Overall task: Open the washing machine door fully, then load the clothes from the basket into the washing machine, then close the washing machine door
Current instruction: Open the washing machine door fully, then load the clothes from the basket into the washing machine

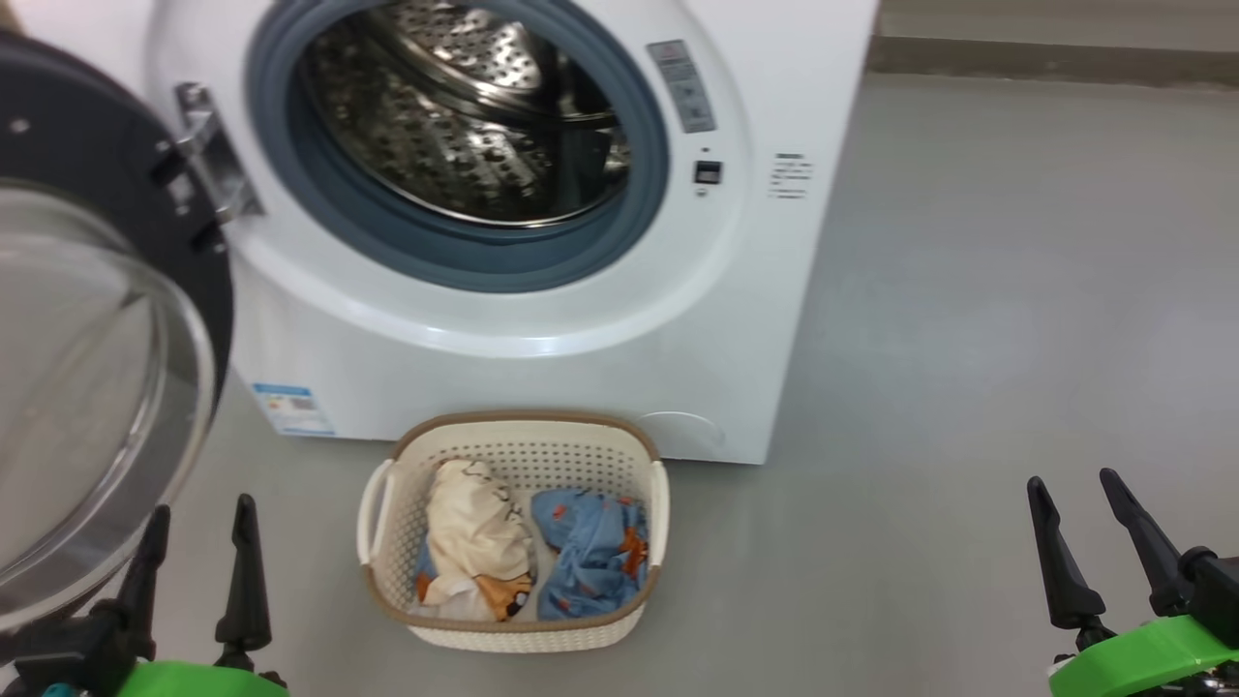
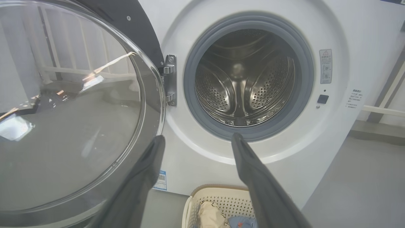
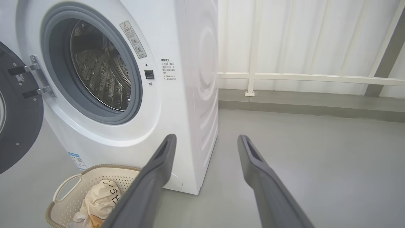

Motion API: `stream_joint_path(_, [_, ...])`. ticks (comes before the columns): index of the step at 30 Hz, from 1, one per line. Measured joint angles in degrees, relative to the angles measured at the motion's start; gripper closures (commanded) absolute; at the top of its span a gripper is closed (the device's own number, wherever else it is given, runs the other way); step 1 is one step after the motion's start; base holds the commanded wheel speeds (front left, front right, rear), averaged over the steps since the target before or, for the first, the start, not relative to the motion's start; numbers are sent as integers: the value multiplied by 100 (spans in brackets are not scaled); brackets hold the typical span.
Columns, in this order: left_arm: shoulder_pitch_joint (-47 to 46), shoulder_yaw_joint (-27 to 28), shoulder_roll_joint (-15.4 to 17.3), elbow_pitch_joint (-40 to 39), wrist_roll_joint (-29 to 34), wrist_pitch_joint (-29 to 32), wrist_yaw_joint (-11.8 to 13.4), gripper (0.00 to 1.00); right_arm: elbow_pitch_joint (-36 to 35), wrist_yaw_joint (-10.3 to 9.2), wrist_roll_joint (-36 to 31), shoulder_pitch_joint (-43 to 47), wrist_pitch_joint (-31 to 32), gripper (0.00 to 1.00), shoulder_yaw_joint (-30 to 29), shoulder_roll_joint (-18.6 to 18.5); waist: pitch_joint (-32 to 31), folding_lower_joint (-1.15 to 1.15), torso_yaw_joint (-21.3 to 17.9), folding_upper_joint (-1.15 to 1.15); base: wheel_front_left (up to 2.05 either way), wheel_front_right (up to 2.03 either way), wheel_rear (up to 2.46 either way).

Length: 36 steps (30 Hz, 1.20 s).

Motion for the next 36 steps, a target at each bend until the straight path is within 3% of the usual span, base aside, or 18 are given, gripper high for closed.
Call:
stream_joint_path(18, [109, -470, 145, 0, -503, 0, 0, 0, -25, 0, 0, 141, 0, 0, -21, -7, -87, 0, -864, 0, 0, 0, 0])
stream_joint_path(36, [112, -565, 174, 5, -615, 0, -14, 0, -45, 0, 0, 221, 0, 0, -51, -1, -126, 0, -877, 0, 1, -2, 1])
